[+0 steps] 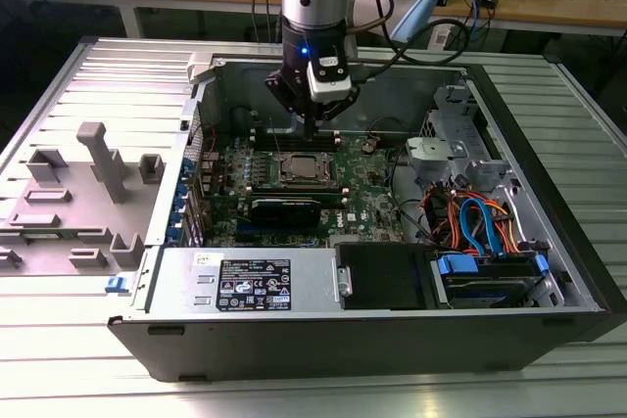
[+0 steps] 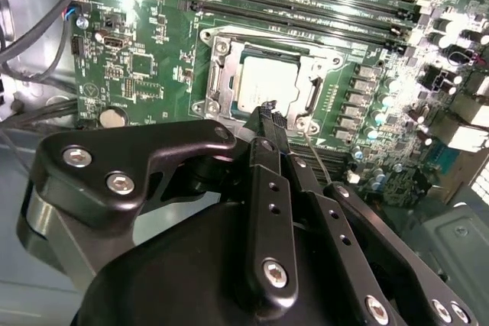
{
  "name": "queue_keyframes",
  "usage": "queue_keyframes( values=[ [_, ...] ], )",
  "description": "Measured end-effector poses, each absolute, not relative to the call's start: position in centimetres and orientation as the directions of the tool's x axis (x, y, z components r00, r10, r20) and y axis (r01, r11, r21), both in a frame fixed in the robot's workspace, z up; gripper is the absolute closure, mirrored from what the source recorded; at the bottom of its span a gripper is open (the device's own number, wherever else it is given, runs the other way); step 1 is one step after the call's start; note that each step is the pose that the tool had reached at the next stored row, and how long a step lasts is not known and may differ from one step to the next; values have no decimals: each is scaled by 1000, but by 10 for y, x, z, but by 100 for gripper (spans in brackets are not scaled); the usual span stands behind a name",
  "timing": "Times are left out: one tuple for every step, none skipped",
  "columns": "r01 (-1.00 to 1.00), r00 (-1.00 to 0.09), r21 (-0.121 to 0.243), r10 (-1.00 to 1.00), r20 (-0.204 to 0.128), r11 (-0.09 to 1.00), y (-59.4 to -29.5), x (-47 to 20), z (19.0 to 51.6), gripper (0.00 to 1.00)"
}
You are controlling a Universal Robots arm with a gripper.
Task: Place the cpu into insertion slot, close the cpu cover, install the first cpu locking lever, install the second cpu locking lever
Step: 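Install the first cpu locking lever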
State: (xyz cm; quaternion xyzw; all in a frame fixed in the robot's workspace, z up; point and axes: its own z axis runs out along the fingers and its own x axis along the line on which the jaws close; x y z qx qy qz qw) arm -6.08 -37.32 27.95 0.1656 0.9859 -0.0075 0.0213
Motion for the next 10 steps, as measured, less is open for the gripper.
queue_keyframes(
  values=[
    [323,-945,-8,323,-44,946,-373,-61,281,89],
    [321,-946,-8,321,-44,947,-373,-61,282,89],
    [319,-947,-8,319,-44,948,-373,-61,283,89],
    [316,-948,-8,315,-45,949,-373,-61,284,89],
    [314,-949,-8,313,-45,949,-373,-61,284,89],
    [311,-949,-8,311,-45,950,-373,-61,284,89],
    [305,-952,-9,304,-45,952,-373,-61,284,89],
    [298,-954,-9,297,-45,955,-373,-61,284,89],
    [284,-958,-9,283,-45,959,-373,-61,284,89],
    [268,-963,-9,267,-45,964,-373,-61,284,89]
  ],
)
